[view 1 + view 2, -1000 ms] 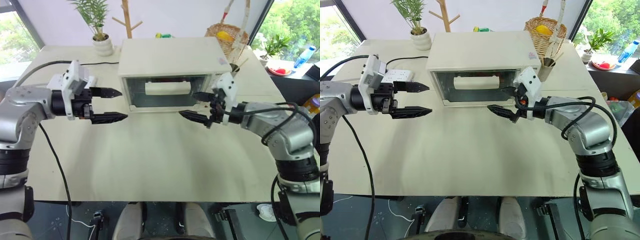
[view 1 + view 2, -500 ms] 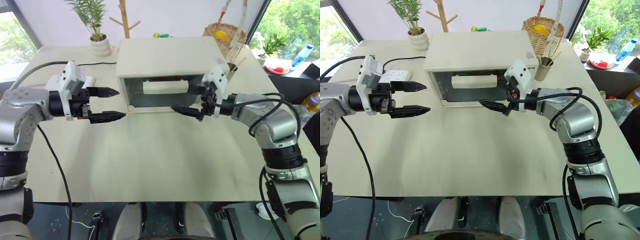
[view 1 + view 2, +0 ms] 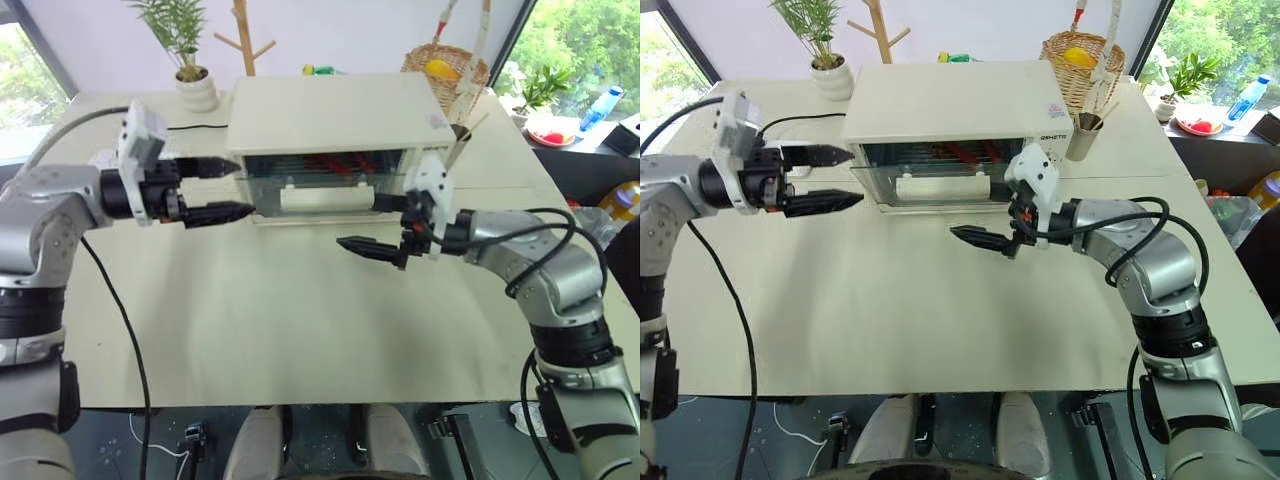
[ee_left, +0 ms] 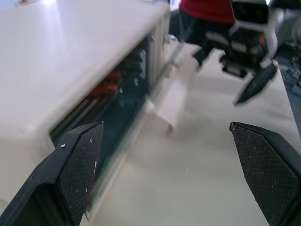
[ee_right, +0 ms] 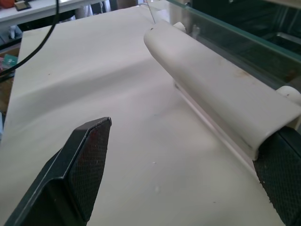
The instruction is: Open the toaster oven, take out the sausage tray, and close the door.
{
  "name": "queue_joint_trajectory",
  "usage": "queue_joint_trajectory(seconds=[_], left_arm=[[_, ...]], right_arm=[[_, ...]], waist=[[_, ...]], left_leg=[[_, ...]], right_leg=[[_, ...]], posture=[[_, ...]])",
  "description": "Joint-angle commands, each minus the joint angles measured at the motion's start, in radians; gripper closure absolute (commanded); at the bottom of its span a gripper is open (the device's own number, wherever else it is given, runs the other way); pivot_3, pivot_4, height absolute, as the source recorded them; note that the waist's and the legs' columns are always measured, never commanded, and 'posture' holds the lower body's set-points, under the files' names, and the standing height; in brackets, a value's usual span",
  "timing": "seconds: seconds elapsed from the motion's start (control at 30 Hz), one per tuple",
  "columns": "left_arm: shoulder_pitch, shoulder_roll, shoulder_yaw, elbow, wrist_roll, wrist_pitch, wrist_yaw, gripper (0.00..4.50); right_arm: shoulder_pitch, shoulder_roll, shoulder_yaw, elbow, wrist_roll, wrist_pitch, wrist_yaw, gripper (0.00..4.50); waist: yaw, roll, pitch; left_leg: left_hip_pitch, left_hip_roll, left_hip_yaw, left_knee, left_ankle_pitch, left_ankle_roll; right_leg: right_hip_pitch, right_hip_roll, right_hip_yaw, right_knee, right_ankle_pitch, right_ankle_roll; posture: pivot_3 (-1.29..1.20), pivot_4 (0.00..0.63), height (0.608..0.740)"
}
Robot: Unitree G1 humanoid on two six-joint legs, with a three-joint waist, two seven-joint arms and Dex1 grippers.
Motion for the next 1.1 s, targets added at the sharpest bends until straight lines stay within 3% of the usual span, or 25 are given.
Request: queue_joint_trajectory(seconds=[0.03, 0.17, 0.23, 0.5, 0.7, 1.1], left_arm=[[-0.053, -0.006, 0.025, 0.01, -0.015, 0.006, 0.007, 0.0], [-0.074, -0.02, 0.004, 0.037, 0.007, -0.01, -0.002, 0.0], [-0.085, -0.031, -0.025, 0.062, 0.042, -0.049, -0.014, 0.55], [-0.155, -0.116, -0.105, 0.204, 0.185, -0.216, -0.005, 4.45], [-0.165, -0.158, -0.178, 0.254, 0.276, -0.317, -0.056, 4.45], [-0.147, -0.164, -0.202, 0.258, 0.31, -0.332, -0.137, 4.45]], right_arm=[[0.04, 0.007, -0.01, -0.115, 0.04, 0.009, -0.01, 0.03], [0.093, 0.018, -0.006, -0.172, 0.047, 0.026, -0.04, 0.03], [0.122, 0.026, -0.005, -0.199, 0.052, 0.035, -0.061, 0.0], [0.153, 0.049, -0.017, -0.237, 0.059, 0.055, -0.111, 0.0], [0.167, 0.045, -0.023, -0.251, 0.063, 0.058, -0.132, 0.0], [0.234, -0.026, -0.085, -0.284, 0.06, 0.068, -0.157, 0.0]], waist=[[-0.002, 0.0, 0.0], [-0.004, 0.0, 0.0], [0.0, 0.0, 0.0], [0.0, 0.0, 0.0], [-0.001, 0.0, 0.0], [0.004, -0.001, 0.001]], left_leg=[[0.0, 0.0, 0.0, 0.0, 0.0, 0.0], [0.0, 0.0, 0.0, 0.0, 0.0, 0.0], [0.0, 0.0, 0.0, 0.0, 0.0, 0.0], [0.0, 0.0, 0.0, 0.001, 0.0, 0.0], [0.0, 0.0, 0.0, 0.0, 0.0, 0.0], [0.0, 0.0, 0.0, 0.001, 0.0, 0.0]], right_leg=[[0.0, 0.0, 0.0, 0.0, 0.0, 0.0], [0.0, 0.0, 0.001, 0.0, 0.0, 0.0], [0.0, 0.0, 0.0, 0.001, 0.0, 0.0], [0.0, 0.001, 0.0, 0.001, 0.0, 0.0], [0.0, 0.001, 0.0, 0.001, 0.0, 0.0], [0.0, 0.0, 0.0, 0.001, 0.0, 0.0]], posture=[[0.0, 0.15, 0.74], [0.0, 0.15, 0.74], [0.0, 0.15, 0.74], [0.0, 0.15, 0.74], [0.0, 0.15, 0.74], [0.0, 0.15, 0.74]])
